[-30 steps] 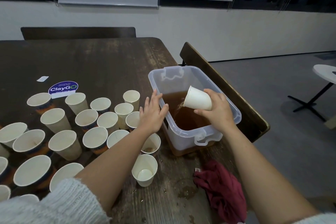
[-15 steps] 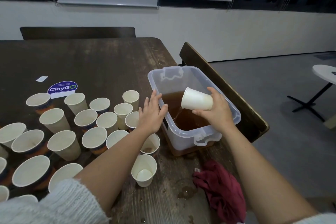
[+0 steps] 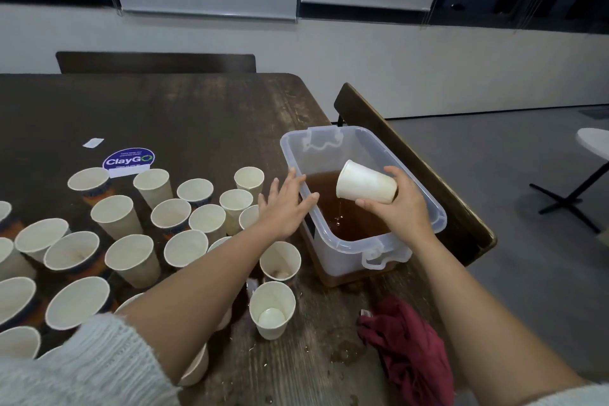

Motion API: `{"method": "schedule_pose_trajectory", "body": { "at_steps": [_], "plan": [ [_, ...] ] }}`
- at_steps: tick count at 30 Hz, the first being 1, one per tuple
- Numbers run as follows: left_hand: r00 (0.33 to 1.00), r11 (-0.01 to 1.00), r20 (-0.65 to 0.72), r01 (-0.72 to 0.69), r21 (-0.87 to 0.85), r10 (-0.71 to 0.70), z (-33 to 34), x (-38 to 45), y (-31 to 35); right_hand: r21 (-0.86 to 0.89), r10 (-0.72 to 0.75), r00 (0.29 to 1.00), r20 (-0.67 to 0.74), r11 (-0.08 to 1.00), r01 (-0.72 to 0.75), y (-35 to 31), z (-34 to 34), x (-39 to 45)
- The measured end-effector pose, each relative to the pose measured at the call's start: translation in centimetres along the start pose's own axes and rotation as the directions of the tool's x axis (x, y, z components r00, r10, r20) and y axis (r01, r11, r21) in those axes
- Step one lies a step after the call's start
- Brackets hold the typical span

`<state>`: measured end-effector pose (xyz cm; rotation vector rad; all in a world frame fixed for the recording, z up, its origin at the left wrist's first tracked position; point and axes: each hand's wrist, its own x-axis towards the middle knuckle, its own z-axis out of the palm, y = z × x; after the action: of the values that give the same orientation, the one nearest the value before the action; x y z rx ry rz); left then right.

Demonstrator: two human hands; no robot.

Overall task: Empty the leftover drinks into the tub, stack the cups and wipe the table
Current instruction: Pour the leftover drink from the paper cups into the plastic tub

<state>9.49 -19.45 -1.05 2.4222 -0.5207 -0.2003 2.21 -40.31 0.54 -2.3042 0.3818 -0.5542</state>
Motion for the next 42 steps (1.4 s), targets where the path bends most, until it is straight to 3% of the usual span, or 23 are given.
{"method": "schedule_pose_trajectory", "body": {
  "at_steps": [3, 7, 12, 15, 18, 22, 26, 29, 32, 35, 37, 38, 40, 42],
  "plan": [
    [0.997, 0.995, 0.047, -0.062, -0.078, 0.066, -2.3, -0.4, -0.2, 0.244, 0.001, 1.000, -0.012, 0.970, 0.002, -2.4, 0.3, -0.7],
    [0.997, 0.819, -0.063, -0.081, -0.567, 0.055, -6.8, -3.0, 0.4, 0.463, -0.061, 0.997, 0.044, 0.885, 0.034, -8.0, 2.9, -1.9],
    [0.948, 0.708, -0.318, -0.207, -0.675, -0.026, -13.4, -8.5, -4.0, 0.639, -0.187, 0.962, 0.199, 0.769, 0.017, -17.2, 9.3, -5.1],
    [0.887, 0.717, -0.442, -0.222, -0.660, -0.132, -17.1, -12.5, -7.5, 0.679, -0.262, 0.906, 0.332, 0.733, -0.037, -21.7, 13.4, -7.6],
    [0.843, 0.784, -0.510, -0.199, -0.588, -0.169, -21.2, -17.8, -12.5, 0.669, -0.353, 0.794, 0.494, 0.738, -0.089, -26.7, 18.3, -11.8],
    [0.804, 0.860, -0.540, -0.073, -0.504, -0.248, -25.3, -25.3, -20.4, 0.605, -0.475, 0.609, 0.636, 0.796, -0.012, -32.6, 24.9, -18.0],
    [0.796, 0.924, -0.533, 0.083, -0.372, -0.286, -26.2, -32.0, -27.2, 0.549, -0.490, 0.466, 0.737, 0.836, 0.011, -35.4, 29.5, -22.3],
    [0.788, 0.931, -0.519, 0.184, -0.315, -0.331, -25.6, -36.1, -31.6, 0.579, -0.484, 0.446, 0.753, 0.810, -0.098, -36.2, 32.0, -24.5],
    [0.825, 0.946, -0.467, 0.240, -0.220, -0.318, -25.2, -38.2, -34.5, 0.588, -0.423, 0.533, 0.733, 0.788, -0.183, -36.8, 33.8, -25.5],
    [0.901, 0.966, -0.360, 0.258, -0.001, -0.241, -24.5, -39.1, -36.6, 0.455, -0.375, 0.626, 0.684, 0.890, 0.037, -37.4, 35.9, -25.8],
    [0.928, 0.946, -0.302, 0.277, 0.170, -0.217, -24.0, -39.7, -37.7, 0.344, -0.417, 0.610, 0.674, 0.908, 0.240, -38.3, 37.0, -26.1],
    [0.937, 0.922, -0.301, 0.265, 0.282, -0.177, -23.7, -39.8, -38.0, 0.268, -0.470, 0.570, 0.674, 0.875, 0.404, -38.6, 37.6, -26.1],
    [0.938, 0.856, -0.324, 0.268, 0.442, -0.126, -23.1, -40.0, -38.4, 0.102, -0.530, 0.430, 0.731, 0.708, 0.699, -39.5, 38.4, -26.1],
    [0.931, 0.820, -0.355, 0.262, 0.508, -0.078, -22.7, -40.0, -38.8, -0.008, -0.480, 0.324, 0.815, 0.550, 0.835, -40.3, 39.1, -26.2]
  ]
}}
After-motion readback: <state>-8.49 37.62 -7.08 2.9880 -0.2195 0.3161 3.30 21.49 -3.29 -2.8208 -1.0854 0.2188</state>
